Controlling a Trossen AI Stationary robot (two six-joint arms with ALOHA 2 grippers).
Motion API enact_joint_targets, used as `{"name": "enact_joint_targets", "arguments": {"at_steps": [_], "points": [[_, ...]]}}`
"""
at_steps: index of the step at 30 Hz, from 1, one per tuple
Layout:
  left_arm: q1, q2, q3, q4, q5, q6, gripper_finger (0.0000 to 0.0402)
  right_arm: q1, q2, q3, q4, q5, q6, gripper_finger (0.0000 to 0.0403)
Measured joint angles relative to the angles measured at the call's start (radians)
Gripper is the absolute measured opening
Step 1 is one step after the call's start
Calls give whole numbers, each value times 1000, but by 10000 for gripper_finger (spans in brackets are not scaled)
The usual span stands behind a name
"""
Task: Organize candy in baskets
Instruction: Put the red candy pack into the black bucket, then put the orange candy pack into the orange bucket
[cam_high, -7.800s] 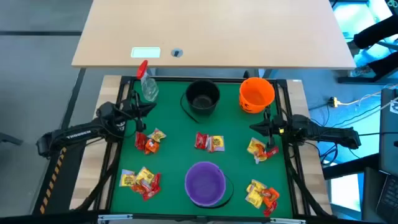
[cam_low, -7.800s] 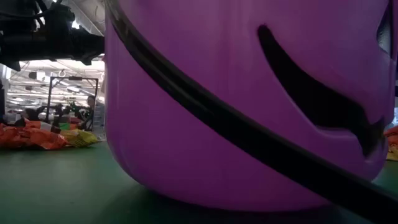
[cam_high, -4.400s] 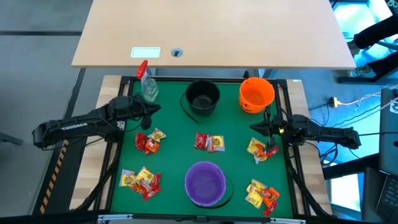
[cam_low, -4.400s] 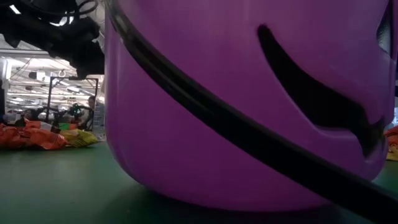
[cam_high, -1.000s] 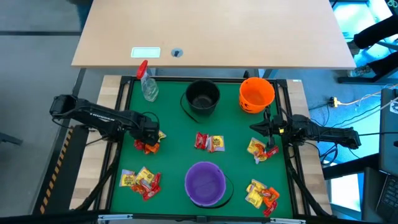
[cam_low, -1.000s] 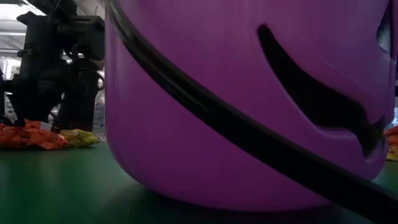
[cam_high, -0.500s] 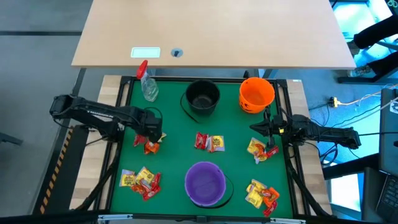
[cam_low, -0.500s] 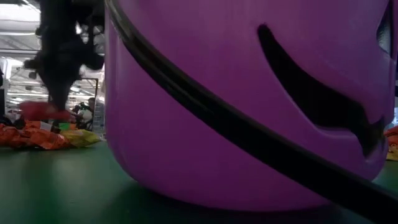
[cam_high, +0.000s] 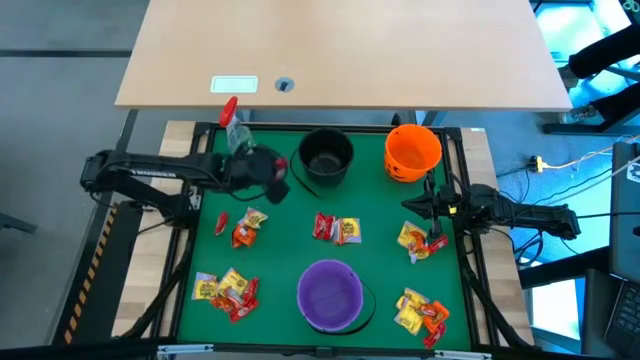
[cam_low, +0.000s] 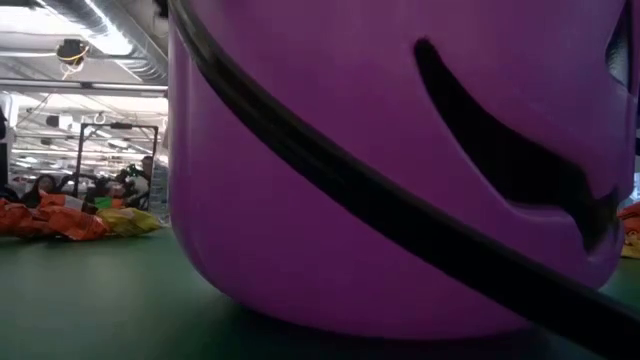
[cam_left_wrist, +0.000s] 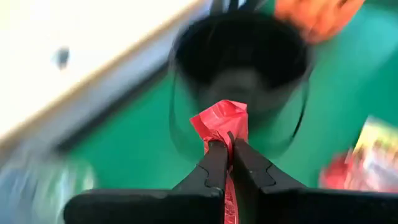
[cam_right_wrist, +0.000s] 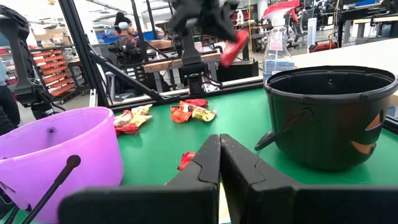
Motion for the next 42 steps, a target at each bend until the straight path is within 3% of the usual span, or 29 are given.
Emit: {"name": "enact_joint_targets", "arguments": {"at_steps": [8,15,19,32,42], "points": [[194,100,-2,473,207,359,0,0,0,0,0,0,0,10],[354,270,-3,667,500,400,0,0,0,0,-1,0,0,10],[394,342,-3,743,574,399,5,0,0,0,-1,0,0,10],[405,378,-3,760,607,400,152,0,0,0,-1,0,0,10],[352,232,-3,679,518,406,171,0,0,0,-1,0,0,10]]}}
